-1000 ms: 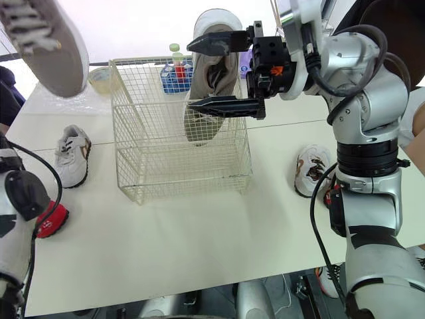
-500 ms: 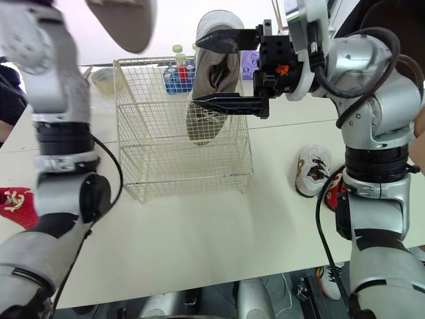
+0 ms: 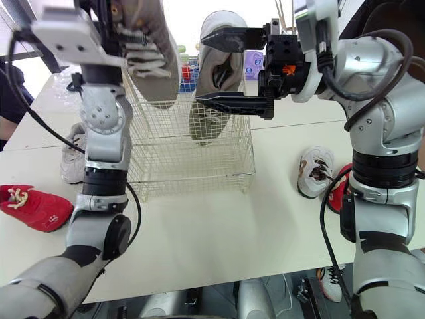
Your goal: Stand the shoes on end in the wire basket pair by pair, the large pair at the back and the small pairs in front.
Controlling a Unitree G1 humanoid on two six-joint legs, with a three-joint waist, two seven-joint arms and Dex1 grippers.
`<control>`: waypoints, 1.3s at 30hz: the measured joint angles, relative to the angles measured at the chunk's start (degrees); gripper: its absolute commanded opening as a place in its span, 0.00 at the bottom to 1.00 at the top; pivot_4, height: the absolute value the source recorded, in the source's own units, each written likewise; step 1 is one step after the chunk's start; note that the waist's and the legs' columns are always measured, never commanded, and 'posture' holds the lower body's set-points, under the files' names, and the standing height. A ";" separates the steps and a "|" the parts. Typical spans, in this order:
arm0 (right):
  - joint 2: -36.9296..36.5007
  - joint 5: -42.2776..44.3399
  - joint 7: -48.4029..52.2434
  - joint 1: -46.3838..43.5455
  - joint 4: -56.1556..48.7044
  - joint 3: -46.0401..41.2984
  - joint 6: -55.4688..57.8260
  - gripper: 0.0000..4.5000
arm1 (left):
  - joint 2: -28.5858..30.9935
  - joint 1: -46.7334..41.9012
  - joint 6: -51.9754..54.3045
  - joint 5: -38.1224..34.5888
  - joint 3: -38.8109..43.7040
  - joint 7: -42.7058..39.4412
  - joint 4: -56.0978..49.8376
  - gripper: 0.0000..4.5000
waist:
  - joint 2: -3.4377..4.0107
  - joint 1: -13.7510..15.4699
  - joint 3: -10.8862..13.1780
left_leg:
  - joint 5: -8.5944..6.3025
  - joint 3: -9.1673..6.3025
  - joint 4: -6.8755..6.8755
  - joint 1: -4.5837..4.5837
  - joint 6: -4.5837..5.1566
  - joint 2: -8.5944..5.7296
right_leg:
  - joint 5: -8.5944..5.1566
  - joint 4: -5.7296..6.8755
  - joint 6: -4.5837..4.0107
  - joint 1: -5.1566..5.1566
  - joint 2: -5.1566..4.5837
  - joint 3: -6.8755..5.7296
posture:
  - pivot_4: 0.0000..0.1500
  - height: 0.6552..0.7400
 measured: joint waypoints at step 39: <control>-8.58 -3.58 -2.45 4.08 4.47 -2.35 0.57 1.00 | 43.47 33.83 75.47 -73.41 28.01 -41.18 -41.69 0.98 | 0.25 -0.07 -0.11 | -0.20 -0.12 0.36 0.07 0.24 0.06 | -0.03 -0.16 -0.06 0.36 -0.04 -0.01 | 1.00 1.00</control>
